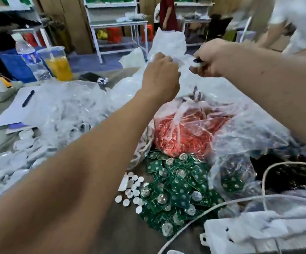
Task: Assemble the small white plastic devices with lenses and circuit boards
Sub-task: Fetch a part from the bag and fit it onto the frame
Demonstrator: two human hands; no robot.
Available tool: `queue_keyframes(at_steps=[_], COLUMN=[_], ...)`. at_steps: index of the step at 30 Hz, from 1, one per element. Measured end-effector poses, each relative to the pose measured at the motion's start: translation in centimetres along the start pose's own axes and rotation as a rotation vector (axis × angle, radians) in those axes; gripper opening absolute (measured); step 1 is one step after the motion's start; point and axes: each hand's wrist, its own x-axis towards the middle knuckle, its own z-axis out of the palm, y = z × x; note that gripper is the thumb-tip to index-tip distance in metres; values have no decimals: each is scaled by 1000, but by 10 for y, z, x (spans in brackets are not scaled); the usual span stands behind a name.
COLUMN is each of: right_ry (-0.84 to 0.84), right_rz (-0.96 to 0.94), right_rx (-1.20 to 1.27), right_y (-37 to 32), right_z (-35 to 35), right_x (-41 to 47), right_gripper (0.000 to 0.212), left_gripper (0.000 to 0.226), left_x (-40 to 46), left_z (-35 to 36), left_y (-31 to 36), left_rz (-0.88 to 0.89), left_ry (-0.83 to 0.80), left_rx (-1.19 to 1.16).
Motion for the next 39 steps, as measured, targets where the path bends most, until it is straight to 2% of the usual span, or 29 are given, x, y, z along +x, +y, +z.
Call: queue_keyframes(at_steps=[1,3,7,9,11,16,19,22,24,28,32,33,35,37,39], right_ry=[-38,-91,-206,-222,-213,-148,-191,-259,-330,-509,-858,-916,-947,-913,-877], right_rz=[22,51,42,25,22,-59,-178,-425,-537,-548,-345,-316,-345,-407,-433], right_rx=[40,145,235,165,101,20,-218,-612,-814,-1168,-1479,-1515,-1531,-1435,-1340], right_y=[0,-3,-14,-15,-14,-7,-3,1,3,9,34,44,66,83,96], right_z=[5,16,35,42,46,40,34,33,36,50,66,70,78,84,91], right_x=[5,19,34,38,39,37,14,-20,-43,-95,-155,-166,-181,-187,-188], right_gripper=[24,20,18,36,45,35,29,15,13,16,21,22,19,11,11], left_gripper=[31,37,39,39,39,38,32,27,27,18,6,11,17,22,29], left_x=[3,2,-6,-8,-9,-16,-28,-51,-72,-123,-168,-175,-188,-201,-213], left_z=[5,13,23,24,24,20,11,1,-5,-21,-37,-40,-47,-54,-61], left_y=[-8,-24,-41,-46,-47,-44,-42,-38,-33,-20,-18,-20,-25,-32,-39], left_rz=[2,-8,22,10,-23,-63,-79,-125,-165,-226,-274,-294,-324,-332,-283], left_ry=[-85,-156,-93,-51,-25,-24,-30,-8,26,47,-129,-171,-241,-331,-472], left_rx=[71,142,67,49,39,42,-18,-155,-252,-437,-457,-438,-377,-320,-261])
